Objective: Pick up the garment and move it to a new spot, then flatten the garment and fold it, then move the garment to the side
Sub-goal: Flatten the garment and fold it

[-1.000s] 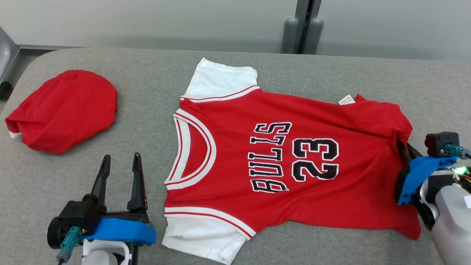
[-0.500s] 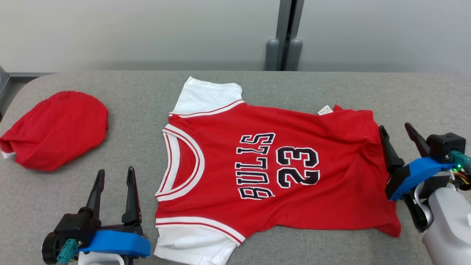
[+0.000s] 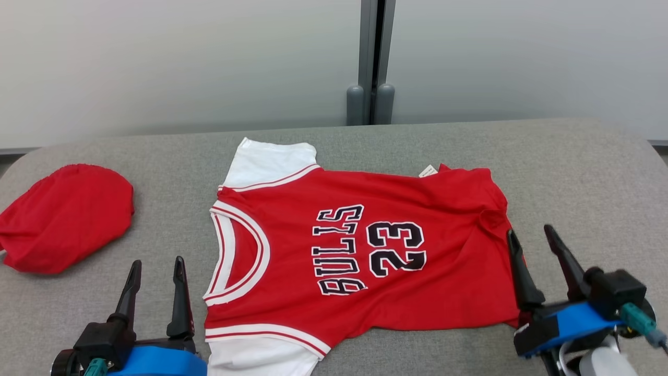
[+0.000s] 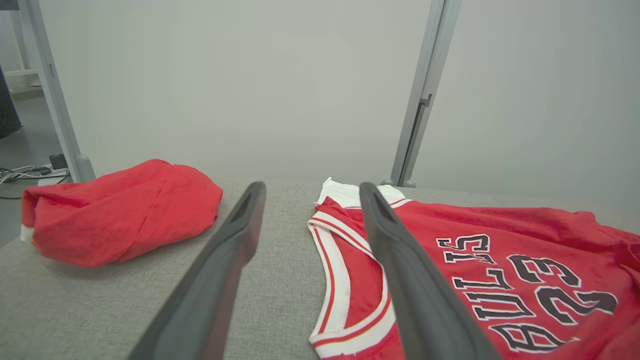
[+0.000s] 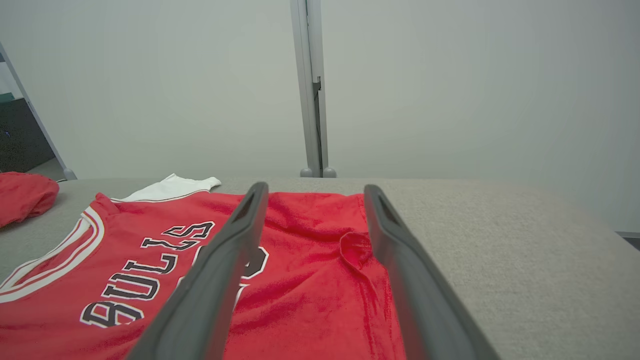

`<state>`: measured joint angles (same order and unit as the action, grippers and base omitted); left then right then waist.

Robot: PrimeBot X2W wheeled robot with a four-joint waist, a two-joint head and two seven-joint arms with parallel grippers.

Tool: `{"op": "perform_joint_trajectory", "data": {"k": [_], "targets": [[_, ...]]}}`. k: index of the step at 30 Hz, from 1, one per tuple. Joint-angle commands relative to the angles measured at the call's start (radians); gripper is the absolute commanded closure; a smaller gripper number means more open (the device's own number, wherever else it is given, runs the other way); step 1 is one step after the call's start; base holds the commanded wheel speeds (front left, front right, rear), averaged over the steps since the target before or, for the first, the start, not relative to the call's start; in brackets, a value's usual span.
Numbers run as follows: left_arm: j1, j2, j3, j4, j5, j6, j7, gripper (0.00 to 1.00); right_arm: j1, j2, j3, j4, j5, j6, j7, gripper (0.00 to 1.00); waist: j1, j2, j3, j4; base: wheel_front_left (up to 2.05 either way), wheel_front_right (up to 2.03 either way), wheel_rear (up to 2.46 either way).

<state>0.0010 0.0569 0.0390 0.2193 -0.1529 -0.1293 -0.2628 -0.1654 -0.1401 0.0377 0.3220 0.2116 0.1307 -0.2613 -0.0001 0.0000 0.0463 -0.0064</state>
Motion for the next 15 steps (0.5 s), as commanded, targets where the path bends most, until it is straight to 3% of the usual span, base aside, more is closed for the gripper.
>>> {"op": "perform_joint_trajectory", "data": {"k": [1,15], "targets": [[0.012,0.003,0.001,-0.002,0.008,-0.002,-0.003,0.0,0.045,0.014,-0.005,-0.027,-0.018,0.0,-0.005,0.0,0.0001,0.0,-0.011,-0.004,0.0,0.0,0.0],[0.062,-0.001,0.018,-0.038,0.064,-0.002,-0.003,0.0,0.244,0.085,-0.055,-0.15,-0.073,0.0,-0.005,0.0,0.0001,0.0,-0.038,0.011,0.0,0.0,0.0]]}}
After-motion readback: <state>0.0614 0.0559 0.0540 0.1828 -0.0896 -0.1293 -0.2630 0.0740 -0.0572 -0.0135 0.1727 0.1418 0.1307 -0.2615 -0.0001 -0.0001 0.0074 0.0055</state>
